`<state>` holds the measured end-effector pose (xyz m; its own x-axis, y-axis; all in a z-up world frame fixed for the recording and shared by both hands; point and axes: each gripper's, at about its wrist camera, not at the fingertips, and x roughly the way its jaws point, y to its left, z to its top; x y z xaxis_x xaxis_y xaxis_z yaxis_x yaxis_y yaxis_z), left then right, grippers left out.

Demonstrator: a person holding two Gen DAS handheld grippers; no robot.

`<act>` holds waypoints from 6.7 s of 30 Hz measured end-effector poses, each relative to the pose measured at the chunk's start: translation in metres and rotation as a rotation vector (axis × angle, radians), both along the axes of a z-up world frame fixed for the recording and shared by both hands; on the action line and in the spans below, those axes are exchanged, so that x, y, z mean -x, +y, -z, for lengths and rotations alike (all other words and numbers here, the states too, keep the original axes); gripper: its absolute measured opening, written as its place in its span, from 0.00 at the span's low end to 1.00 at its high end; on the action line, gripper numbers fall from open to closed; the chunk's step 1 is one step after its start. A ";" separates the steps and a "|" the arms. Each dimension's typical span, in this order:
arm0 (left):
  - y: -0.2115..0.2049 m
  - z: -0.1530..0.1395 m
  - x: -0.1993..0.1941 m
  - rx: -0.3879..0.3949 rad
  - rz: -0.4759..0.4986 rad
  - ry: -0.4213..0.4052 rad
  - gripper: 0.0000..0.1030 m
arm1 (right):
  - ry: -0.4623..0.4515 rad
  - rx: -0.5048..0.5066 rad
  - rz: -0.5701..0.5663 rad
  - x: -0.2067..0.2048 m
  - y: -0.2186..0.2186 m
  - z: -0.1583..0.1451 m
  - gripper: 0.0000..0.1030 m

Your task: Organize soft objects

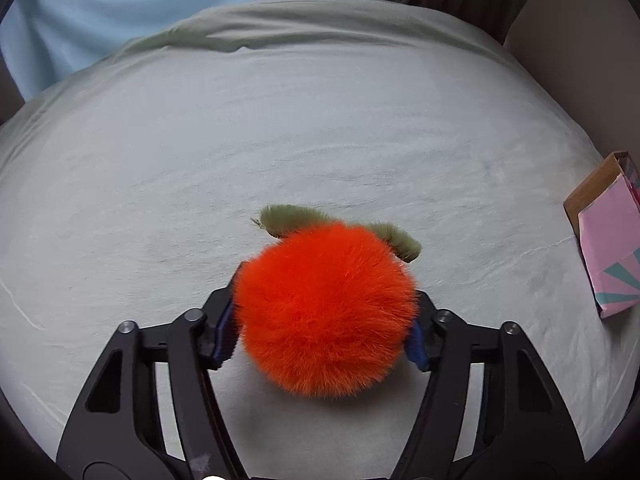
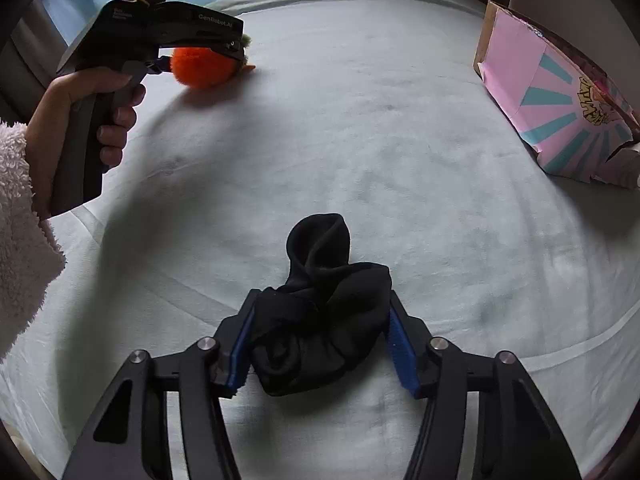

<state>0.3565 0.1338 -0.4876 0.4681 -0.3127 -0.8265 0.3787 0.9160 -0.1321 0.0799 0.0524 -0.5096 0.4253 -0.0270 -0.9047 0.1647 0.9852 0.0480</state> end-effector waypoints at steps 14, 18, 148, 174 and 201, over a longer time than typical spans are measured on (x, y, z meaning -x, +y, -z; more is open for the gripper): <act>0.001 -0.004 0.009 -0.019 0.000 0.015 0.30 | -0.010 -0.033 -0.009 0.001 -0.006 -0.020 0.23; 0.003 -0.024 0.017 -0.018 -0.010 0.011 0.30 | -0.012 -0.063 -0.013 0.000 -0.014 -0.038 0.23; -0.087 -0.473 0.352 0.073 -0.405 -0.431 1.00 | -0.536 -0.015 -0.176 0.051 -0.247 -0.472 1.00; -0.091 -0.485 0.366 0.077 -0.376 -0.521 1.00 | -0.619 0.066 -0.130 0.068 -0.239 -0.484 1.00; -0.089 -0.485 0.368 0.082 -0.373 -0.522 1.00 | -0.642 0.073 -0.128 0.065 -0.235 -0.486 1.00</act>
